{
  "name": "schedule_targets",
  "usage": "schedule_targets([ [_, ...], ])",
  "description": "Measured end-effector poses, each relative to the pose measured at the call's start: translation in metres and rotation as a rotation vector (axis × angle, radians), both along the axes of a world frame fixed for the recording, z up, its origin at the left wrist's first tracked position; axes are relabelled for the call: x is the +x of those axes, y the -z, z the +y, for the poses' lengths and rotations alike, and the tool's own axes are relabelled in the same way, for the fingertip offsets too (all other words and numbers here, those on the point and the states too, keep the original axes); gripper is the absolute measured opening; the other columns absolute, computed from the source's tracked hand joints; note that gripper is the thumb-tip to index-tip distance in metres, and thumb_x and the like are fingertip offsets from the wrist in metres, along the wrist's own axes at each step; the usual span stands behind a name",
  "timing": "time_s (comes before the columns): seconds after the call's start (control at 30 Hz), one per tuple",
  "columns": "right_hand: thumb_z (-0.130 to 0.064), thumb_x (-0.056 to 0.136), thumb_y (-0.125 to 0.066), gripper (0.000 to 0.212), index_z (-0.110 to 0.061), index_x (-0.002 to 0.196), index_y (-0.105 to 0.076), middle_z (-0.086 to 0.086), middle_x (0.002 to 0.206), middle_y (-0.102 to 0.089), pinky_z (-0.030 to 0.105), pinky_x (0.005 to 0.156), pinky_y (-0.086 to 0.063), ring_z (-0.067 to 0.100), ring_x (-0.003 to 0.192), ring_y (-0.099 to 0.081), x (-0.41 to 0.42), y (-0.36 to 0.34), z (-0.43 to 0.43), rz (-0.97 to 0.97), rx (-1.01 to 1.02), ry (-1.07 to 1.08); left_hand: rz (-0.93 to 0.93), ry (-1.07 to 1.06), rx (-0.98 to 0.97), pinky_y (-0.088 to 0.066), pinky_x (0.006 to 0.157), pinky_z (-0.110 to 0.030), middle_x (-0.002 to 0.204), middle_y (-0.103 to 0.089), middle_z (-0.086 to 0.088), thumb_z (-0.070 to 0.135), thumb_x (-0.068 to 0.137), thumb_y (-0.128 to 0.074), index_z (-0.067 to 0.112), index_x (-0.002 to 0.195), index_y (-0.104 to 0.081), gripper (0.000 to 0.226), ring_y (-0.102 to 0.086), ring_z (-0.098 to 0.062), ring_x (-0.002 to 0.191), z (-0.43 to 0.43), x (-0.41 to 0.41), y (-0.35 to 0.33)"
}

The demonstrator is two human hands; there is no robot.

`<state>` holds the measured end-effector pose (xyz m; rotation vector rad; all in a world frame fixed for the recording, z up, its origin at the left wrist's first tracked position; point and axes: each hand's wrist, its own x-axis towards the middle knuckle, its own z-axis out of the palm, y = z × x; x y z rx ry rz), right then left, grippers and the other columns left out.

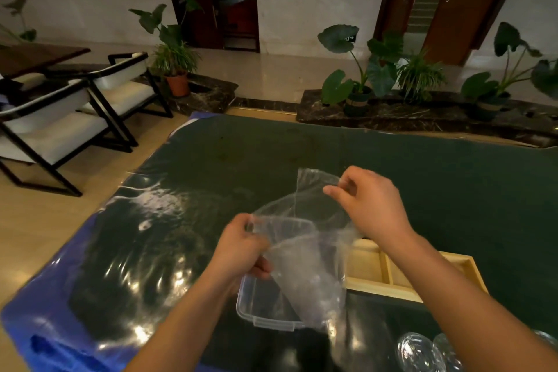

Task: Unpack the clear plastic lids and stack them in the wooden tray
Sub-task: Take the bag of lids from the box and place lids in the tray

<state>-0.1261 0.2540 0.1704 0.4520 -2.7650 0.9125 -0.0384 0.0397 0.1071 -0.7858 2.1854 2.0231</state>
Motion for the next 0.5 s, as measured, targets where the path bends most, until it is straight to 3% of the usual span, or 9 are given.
schedule_targets([
  [0.07,-0.045,0.088,-0.07,0.024,-0.027,0.075,-0.059,-0.01,0.069,-0.059,0.025,0.055,-0.047,0.006,0.064,-0.057,-0.003,-0.002,0.006,0.042,0.043,0.013,0.053,-0.055,-0.123,-0.052,0.037,-0.03,0.048,-0.066,-0.004,-0.005,0.087,-0.056,0.02,0.104,-0.058,0.029,-0.063,-0.022,0.039,-0.005,-0.003,-0.005],
  [0.2,-0.044,0.09,-0.068,0.022,-0.03,0.074,-0.06,-0.011,0.067,-0.06,0.022,0.053,-0.041,0.005,0.063,-0.058,-0.002,-0.004,0.003,0.032,-0.009,0.008,0.156,-0.029,-0.124,-0.05,0.04,-0.029,0.049,-0.066,-0.001,-0.001,0.087,-0.058,0.024,0.102,-0.061,0.029,-0.061,-0.018,0.041,0.004,0.003,-0.012],
  [0.3,-0.041,0.09,-0.068,0.022,-0.03,0.072,-0.062,-0.008,0.067,-0.062,0.022,0.055,-0.041,0.005,0.063,-0.059,-0.001,-0.011,-0.002,-0.069,-0.137,-0.033,0.241,-0.033,0.085,-0.05,0.041,-0.031,0.053,-0.061,-0.004,0.005,0.094,-0.061,0.018,0.112,-0.064,0.023,-0.059,-0.021,0.044,-0.001,0.016,-0.009],
  [0.4,-0.04,0.09,-0.068,0.019,-0.029,0.074,-0.065,-0.005,0.069,-0.064,0.023,0.056,-0.045,0.005,0.067,-0.06,0.004,-0.026,-0.008,-0.109,-0.229,-0.097,0.358,-0.215,0.398,-0.05,0.045,-0.033,0.062,-0.059,-0.01,0.029,0.097,-0.057,0.017,0.119,-0.066,0.026,-0.058,-0.025,0.05,-0.011,0.038,0.015],
  [0.5,-0.034,0.092,-0.068,0.019,-0.023,0.076,-0.067,0.0,0.072,-0.064,0.024,0.048,-0.045,0.007,0.052,-0.056,0.012,-0.046,-0.017,-0.134,-0.389,-0.141,0.177,-0.41,0.565,-0.05,0.055,-0.036,0.068,-0.067,-0.011,0.034,0.099,-0.054,0.009,0.121,-0.065,0.036,-0.063,-0.025,0.059,-0.001,0.047,0.058],
])
